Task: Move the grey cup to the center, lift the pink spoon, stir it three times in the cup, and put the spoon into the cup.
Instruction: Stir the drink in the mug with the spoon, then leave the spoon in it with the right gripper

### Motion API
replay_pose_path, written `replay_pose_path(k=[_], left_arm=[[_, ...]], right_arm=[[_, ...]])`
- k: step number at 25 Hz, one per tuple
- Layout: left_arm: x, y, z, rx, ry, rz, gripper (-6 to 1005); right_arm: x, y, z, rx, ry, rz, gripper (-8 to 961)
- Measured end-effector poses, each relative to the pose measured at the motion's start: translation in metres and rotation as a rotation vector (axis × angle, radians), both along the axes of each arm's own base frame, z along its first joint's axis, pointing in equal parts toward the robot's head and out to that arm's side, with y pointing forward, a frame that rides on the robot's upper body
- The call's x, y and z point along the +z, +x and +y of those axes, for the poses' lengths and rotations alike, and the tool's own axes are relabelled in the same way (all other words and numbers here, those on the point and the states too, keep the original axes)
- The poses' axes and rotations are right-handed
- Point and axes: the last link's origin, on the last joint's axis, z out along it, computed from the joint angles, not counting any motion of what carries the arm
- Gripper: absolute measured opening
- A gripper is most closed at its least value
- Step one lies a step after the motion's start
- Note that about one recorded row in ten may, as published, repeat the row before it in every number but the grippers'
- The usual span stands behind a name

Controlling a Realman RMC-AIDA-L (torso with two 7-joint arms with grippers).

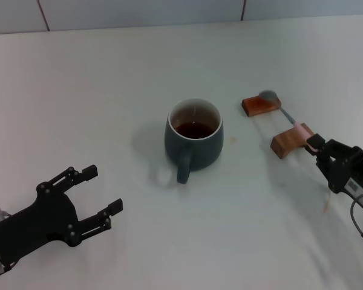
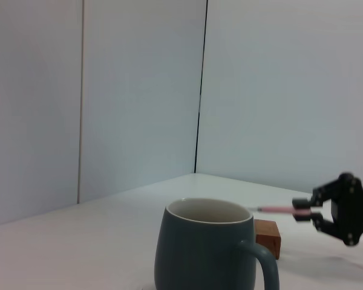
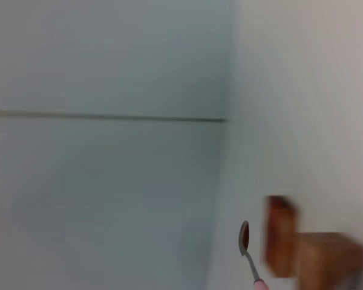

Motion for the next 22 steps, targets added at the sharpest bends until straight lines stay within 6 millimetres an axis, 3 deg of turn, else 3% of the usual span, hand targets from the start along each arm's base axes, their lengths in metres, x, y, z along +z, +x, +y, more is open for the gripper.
replay_pose_path(k=[4, 7, 9, 11, 13, 16, 22], left_arm=[[-0.001, 0.000, -0.001, 0.003, 0.000, -0.001, 821], [-0.001, 0.000, -0.002, 0.004, -0.001, -0.002, 821], [-0.001, 0.000, -0.002, 0.005, -0.001, -0.002, 821], [-0.002, 0.000, -0.002, 0.006, -0.001, -0.003, 821], [-0.002, 0.000, -0.003, 0.008, -0.002, -0.002, 821], [-0.004, 0.000, -0.003, 0.010, -0.004, -0.004, 821], [-0.004, 0.000, -0.003, 0.012, -0.004, -0.003, 821]], right_arm=[[0.006, -0.017, 0.002, 0.148, 0.111, -0.089, 118], [0.015, -0.038, 0.001, 0.336, 0.347, -0.321, 117], [0.019, -0.043, 0.002, 0.386, 0.412, -0.392, 116], [0.033, -0.058, 0.007, 0.557, 0.588, -0.572, 116], [0.039, -0.062, 0.008, 0.607, 0.636, -0.612, 116], [0.063, -0.073, 0.018, 0.789, 0.774, -0.735, 116], [0.098, -0.085, 0.047, 0.983, 0.734, -0.760, 116]])
